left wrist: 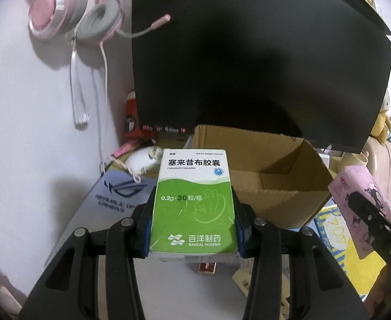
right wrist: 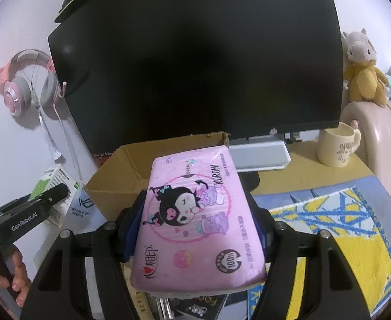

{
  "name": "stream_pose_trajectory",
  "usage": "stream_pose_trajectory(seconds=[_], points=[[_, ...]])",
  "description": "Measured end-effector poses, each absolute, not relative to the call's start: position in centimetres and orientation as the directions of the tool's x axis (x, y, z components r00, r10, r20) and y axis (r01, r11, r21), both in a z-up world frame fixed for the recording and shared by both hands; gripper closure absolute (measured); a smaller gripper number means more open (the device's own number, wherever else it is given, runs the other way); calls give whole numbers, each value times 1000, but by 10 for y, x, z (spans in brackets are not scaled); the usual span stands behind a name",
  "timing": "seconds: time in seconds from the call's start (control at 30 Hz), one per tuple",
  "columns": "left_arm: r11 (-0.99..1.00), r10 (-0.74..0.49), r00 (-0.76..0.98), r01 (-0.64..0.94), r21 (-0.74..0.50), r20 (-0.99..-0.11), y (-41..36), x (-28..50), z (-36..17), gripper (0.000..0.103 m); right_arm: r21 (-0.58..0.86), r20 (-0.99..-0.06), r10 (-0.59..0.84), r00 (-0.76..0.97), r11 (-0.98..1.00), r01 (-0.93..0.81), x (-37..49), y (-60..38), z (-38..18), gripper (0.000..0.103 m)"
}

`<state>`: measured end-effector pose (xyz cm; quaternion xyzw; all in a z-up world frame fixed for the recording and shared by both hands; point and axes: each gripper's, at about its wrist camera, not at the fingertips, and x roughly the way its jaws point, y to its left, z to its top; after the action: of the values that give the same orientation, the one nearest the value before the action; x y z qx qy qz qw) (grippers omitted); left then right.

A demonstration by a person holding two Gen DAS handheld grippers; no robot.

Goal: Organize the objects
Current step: 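Carry the medicine box and tissue pack up over the cardboard box with both tools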

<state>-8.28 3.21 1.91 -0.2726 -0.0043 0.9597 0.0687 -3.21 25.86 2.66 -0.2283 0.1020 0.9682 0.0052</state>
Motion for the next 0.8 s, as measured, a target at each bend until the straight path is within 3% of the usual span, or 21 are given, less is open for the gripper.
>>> stream_pose_trajectory(seconds=[0.23,0.8], points=[[-992,119,-868,-126,-18,-482,41,-86,40,59,171,-435,-40,-900,-985,-39,-46,256,38,32],[-986,162,-850,-158,-51,-501,49,-121,51,59,202,-441,-29,-897,-977,-68,-84,258,51,32]])
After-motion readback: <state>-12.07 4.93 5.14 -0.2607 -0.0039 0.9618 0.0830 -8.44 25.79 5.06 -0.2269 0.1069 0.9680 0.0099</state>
